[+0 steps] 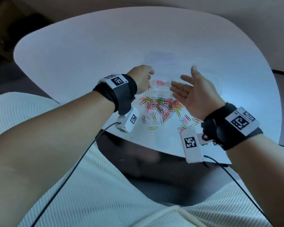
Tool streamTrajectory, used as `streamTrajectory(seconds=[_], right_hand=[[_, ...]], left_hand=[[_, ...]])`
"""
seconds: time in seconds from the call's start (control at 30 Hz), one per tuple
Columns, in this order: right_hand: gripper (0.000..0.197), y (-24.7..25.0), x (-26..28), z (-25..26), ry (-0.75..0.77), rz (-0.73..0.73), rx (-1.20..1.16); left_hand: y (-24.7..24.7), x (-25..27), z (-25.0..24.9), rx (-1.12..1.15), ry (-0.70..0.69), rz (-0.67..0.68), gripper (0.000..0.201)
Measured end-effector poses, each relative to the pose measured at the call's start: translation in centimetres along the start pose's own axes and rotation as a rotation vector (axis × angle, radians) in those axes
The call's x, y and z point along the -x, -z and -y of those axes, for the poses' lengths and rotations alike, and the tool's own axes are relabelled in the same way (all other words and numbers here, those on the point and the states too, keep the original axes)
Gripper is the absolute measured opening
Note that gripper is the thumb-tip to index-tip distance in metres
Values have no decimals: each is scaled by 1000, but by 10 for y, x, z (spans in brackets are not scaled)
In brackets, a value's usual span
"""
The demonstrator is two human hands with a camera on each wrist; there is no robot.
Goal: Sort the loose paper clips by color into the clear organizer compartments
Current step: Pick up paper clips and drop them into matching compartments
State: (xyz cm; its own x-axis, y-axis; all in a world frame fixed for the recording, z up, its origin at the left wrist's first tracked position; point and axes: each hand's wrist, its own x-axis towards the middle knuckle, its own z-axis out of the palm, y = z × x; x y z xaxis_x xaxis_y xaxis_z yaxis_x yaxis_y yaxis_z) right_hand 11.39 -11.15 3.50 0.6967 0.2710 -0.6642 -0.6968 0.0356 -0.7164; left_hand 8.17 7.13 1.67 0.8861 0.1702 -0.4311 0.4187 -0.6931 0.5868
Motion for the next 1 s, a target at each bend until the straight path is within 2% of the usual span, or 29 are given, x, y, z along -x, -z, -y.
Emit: streamTrajectory(seconds=[0.13, 0.3, 0.47, 0.53, 0.63, 0.73, 0.8, 0.9, 1.0], right_hand=[[46, 36, 21, 5, 70, -29, 63], [26, 61, 43, -1, 112, -58, 240], [9, 73, 37, -23, 251, -229, 621], [7, 78, 33, -35, 266, -242, 806], [3, 83, 27, -54, 232, -206, 1086], [4, 85, 20, -72, 166, -185, 1264], [7, 84, 17, -80, 155, -193, 1321], [16, 81, 10, -85, 215, -210, 1344], [12, 78, 6, -92, 244, -185, 1387]], left_hand=[[4, 8, -5, -48, -80, -49, 52], [0, 29, -16, -59, -197, -129, 37], [-31, 49, -21, -246, -339, 17, 26], [-45, 52, -19, -343, -372, 95, 25], [-62, 51, -14, -450, -370, 183, 23], [-70, 47, -9, -543, -351, 248, 11], [-71, 44, -6, -569, -336, 261, 12], [-70, 40, -2, -559, -291, 237, 12], [-68, 38, 0, -545, -247, 212, 10]])
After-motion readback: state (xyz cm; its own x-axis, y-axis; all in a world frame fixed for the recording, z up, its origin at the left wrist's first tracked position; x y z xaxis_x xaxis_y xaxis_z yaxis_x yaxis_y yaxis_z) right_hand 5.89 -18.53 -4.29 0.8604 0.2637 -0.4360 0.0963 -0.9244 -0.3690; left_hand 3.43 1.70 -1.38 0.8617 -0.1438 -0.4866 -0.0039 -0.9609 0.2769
